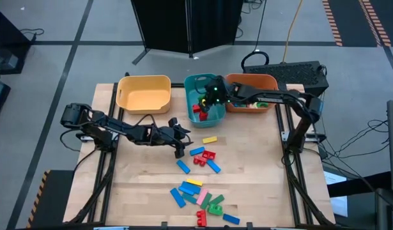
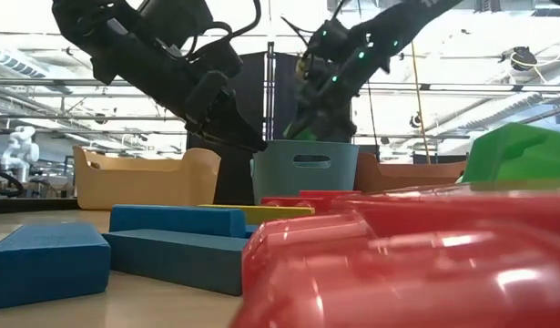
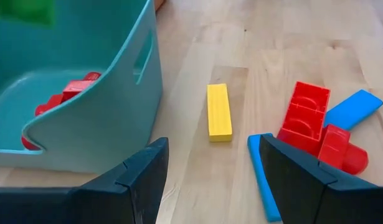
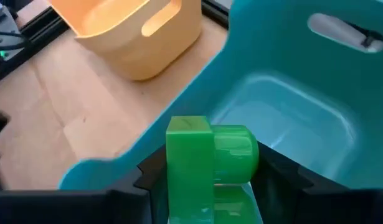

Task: Sort blocks by size
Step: Put the green 2 stud game piece into the blue bin, then put the red 2 stud game piece into the blue bin

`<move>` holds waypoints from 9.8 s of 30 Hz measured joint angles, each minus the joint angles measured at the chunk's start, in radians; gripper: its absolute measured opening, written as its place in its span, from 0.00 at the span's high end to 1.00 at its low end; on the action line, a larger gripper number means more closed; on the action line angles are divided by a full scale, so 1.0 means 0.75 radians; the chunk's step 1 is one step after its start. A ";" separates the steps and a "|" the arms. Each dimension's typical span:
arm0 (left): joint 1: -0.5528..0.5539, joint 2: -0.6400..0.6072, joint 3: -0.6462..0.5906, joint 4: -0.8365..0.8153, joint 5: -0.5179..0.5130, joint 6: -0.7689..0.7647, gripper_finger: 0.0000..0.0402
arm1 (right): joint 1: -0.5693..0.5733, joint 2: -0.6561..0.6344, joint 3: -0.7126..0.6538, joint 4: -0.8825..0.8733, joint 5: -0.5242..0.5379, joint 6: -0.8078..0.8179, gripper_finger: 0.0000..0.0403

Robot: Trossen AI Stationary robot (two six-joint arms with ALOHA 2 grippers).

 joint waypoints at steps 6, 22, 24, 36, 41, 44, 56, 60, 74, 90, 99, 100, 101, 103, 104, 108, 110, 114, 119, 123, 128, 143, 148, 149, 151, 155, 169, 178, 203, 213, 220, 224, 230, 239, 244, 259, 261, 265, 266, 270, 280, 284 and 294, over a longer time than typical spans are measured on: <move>-0.009 0.000 0.000 0.002 0.000 0.000 0.40 | -0.057 0.108 0.001 0.069 -0.068 -0.034 0.59; -0.009 0.000 0.000 0.004 0.000 0.001 0.40 | -0.077 0.151 0.000 0.150 -0.103 -0.221 0.54; -0.009 0.000 0.000 0.004 0.000 0.001 0.40 | -0.075 0.151 0.000 0.150 -0.099 -0.259 0.52; -0.009 0.000 0.000 0.003 0.000 0.002 0.40 | -0.067 0.131 -0.002 0.176 -0.092 -0.334 0.41; -0.009 0.000 0.000 -0.003 0.000 0.005 0.40 | -0.033 0.048 -0.002 0.163 -0.052 -0.402 0.41; -0.009 0.000 0.000 -0.025 0.000 0.004 0.40 | 0.008 -0.026 -0.002 0.108 0.020 -0.454 0.41; -0.015 0.000 0.000 -0.031 -0.005 -0.001 0.40 | 0.267 -0.203 0.000 -0.145 0.225 -0.511 0.41; -0.027 0.001 0.000 -0.025 -0.006 0.000 0.40 | 0.362 -0.205 0.000 -0.202 0.276 -0.503 0.41; -0.034 0.001 0.001 -0.016 -0.006 -0.002 0.40 | 0.671 -0.205 -0.001 -0.228 0.532 -0.455 0.41; -0.064 0.001 0.001 -0.014 -0.007 -0.003 0.40 | 0.791 -0.283 -0.358 0.027 0.644 -0.328 0.41; -0.064 0.001 0.001 -0.020 0.092 0.009 0.40 | 0.824 -0.315 -0.532 0.272 0.454 -0.258 0.41; -0.064 0.001 0.001 -0.021 0.097 0.009 0.40 | 0.826 -0.312 -0.549 0.282 0.454 -0.250 0.41; -0.064 0.001 0.001 -0.021 0.098 0.009 0.40 | 0.827 -0.310 -0.566 0.287 0.448 -0.243 0.41; -0.064 0.001 0.001 -0.021 0.098 0.009 0.40 | 0.828 -0.310 -0.603 0.314 0.392 -0.230 0.41; -0.064 0.001 0.001 -0.021 0.099 0.009 0.40 | 0.828 -0.310 -0.620 0.335 0.367 -0.223 0.41; -0.063 0.001 0.001 -0.020 0.100 0.010 0.40 | 0.842 -0.307 -0.665 0.399 0.296 -0.214 0.41; -0.062 0.001 0.001 -0.020 0.100 0.012 0.40 | 0.851 -0.288 -0.669 0.410 0.287 -0.214 0.41; -0.062 0.001 0.001 -0.015 0.100 0.012 0.40 | 0.873 -0.189 -0.670 0.471 0.283 -0.229 0.41; -0.062 0.001 0.001 -0.020 0.100 0.011 0.40 | 0.886 -0.068 -0.670 0.614 0.301 -0.249 0.41; -0.062 0.001 0.001 -0.020 0.100 0.012 0.40 | 0.883 -0.023 -0.671 0.612 0.374 -0.230 0.41; -0.062 0.001 0.001 -0.020 0.100 0.025 0.40 | 0.883 0.002 -0.670 0.623 0.399 -0.204 0.41; -0.062 0.001 0.001 -0.020 0.099 0.033 0.40 | 0.883 0.014 -0.670 0.619 0.392 -0.139 0.58; -0.064 0.001 0.001 -0.027 0.099 -0.002 0.40 | 0.883 0.014 -0.670 0.618 0.391 -0.125 0.68; -0.067 0.001 0.001 -0.031 0.099 -0.003 0.40 | 0.883 0.014 -0.670 0.618 0.392 -0.124 0.69; -0.075 0.001 0.001 -0.038 0.098 -0.015 0.40 | 0.883 0.014 -0.670 0.620 0.392 -0.124 0.69; -0.103 0.001 0.001 -0.060 0.096 -0.037 0.40 | 0.883 0.014 -0.670 0.645 0.392 -0.148 0.67; -0.142 0.001 0.001 -0.061 0.054 -0.035 0.40 | 0.698 -0.252 -0.630 0.650 0.392 -0.366 0.67; -0.138 0.001 0.001 -0.016 -0.021 -0.001 0.40 | 0.475 -0.281 -0.557 0.647 0.254 -0.432 0.67; -0.130 0.001 -0.001 -0.041 -0.034 0.009 0.40 | 0.057 0.181 0.153 -0.030 0.122 -0.420 0.67; -0.114 0.002 -0.006 -0.040 -0.036 0.040 0.40 | 0.010 0.252 0.166 -0.035 -0.033 -0.420 0.61; -0.053 0.002 -0.006 0.019 0.004 0.064 0.40 | 0.010 0.230 0.168 0.026 -0.023 -0.439 0.57; -0.015 0.005 -0.006 0.102 0.044 0.081 0.40 | 0.009 0.220 0.167 0.016 -0.021 -0.450 0.51; 0.059 0.146 -0.005 0.415 0.305 0.135 0.40 | 0.027 0.089 0.165 -0.127 0.085 -0.473 0.46; 0.134 0.351 0.025 0.619 0.264 0.140 0.40 | 0.155 -0.187 0.162 -0.468 0.258 -0.480 0.47; 0.172 0.373 0.024 0.612 0.162 0.102 0.40 | 0.264 -0.300 0.049 -0.489 0.477 -0.415 0.47; 0.175 0.365 0.024 0.594 0.031 -0.014 0.40 | 0.522 -0.754 -0.568 -0.357 0.601 -0.102 0.47; 0.171 0.356 0.024 0.574 0.026 -0.029 0.40 | 0.571 -0.793 -0.639 -0.291 0.591 -0.084 0.47; 0.166 0.336 0.024 0.565 0.019 -0.035 0.40 | 0.654 -0.790 -0.764 -0.065 0.492 -0.068 0.47; 0.162 0.335 0.024 0.563 0.019 -0.035 0.40 | 0.677 -0.774 -0.789 -0.005 0.480 -0.066 0.47; 0.137 0.325 0.024 0.564 0.019 -0.031 0.40 | 0.751 -0.677 -0.846 0.227 0.461 -0.052 0.47; 0.041 0.210 0.024 0.351 0.000 0.045 0.40 | 0.860 -0.269 -0.844 0.725 0.462 -0.116 0.47; -0.017 0.113 0.024 0.218 -0.006 0.075 0.40 | 0.869 -0.158 -0.844 0.898 0.460 -0.144 0.47; -0.211 -0.022 0.024 -0.050 0.002 0.181 0.40 | 0.929 0.102 -0.672 0.955 0.465 -0.186 0.47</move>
